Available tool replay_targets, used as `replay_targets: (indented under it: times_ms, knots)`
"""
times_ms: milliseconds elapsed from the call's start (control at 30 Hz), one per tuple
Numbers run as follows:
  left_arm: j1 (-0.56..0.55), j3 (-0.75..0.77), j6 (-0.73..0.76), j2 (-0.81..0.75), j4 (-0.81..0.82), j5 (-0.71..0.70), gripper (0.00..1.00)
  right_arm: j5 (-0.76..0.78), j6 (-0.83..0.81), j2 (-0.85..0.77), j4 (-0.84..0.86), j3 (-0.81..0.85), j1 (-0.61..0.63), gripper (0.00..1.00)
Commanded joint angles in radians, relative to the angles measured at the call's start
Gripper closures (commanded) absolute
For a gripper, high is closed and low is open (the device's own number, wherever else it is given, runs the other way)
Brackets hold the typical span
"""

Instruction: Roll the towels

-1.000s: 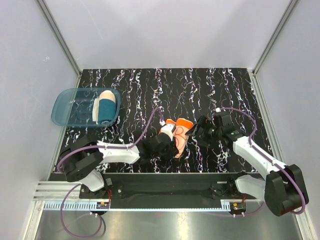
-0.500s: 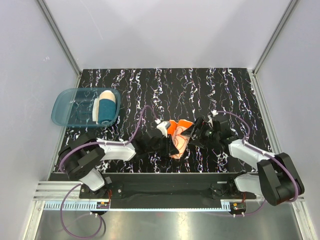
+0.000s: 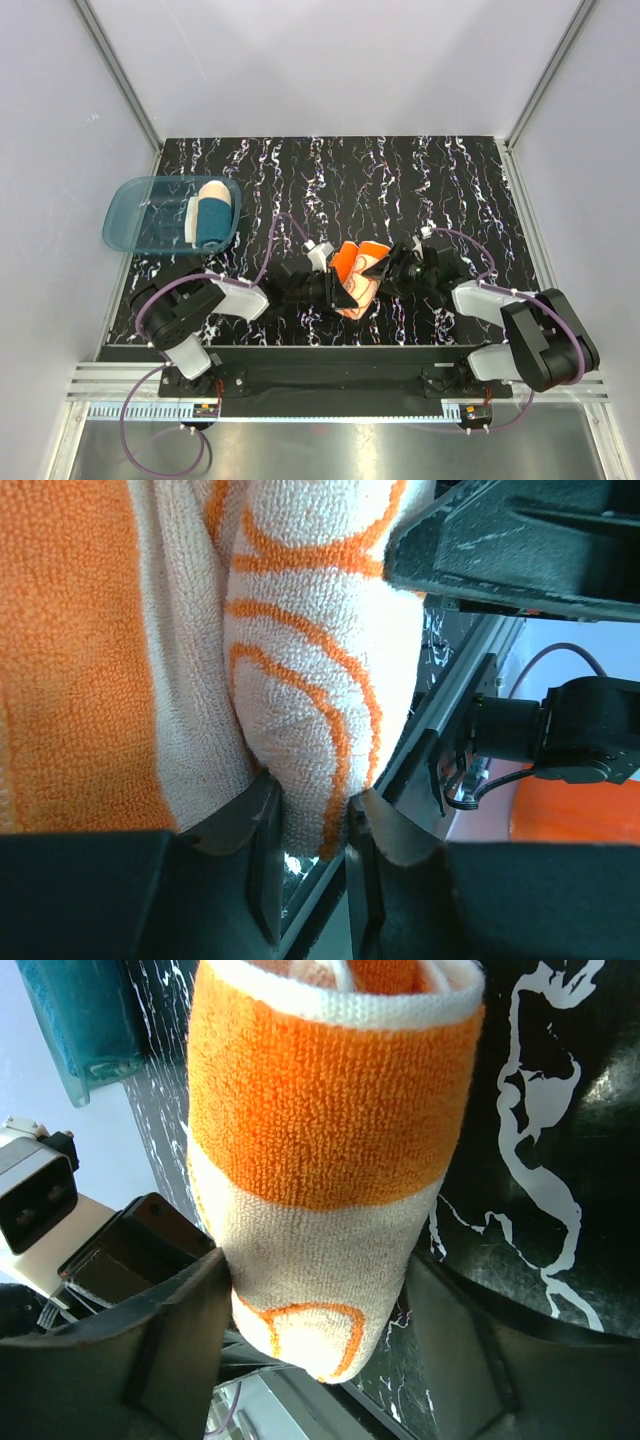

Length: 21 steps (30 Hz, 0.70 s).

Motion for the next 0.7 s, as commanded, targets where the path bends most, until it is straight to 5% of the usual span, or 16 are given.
replay_targets:
  times_ms: [0,267,367,667]
  knots:
    - [0.009,-0.019,-0.034,0.022,-0.003,0.066,0.81,-0.017,0.006,0.019,0.073,-0.012,0.01,0.29]
    - [0.019,0.0,0.014,0.009,-0.076,0.057,0.59,-0.017,0.012,0.045,0.078,-0.005,0.022,0.62]
    - [0.017,0.02,0.089,-0.031,-0.21,-0.001,0.47,0.004,-0.006,0.03,-0.018,0.022,0.027,0.66]
    - [-0.043,0.184,0.318,-0.188,-0.693,-0.315,0.36,0.098,-0.086,-0.033,-0.397,0.151,0.037,0.71]
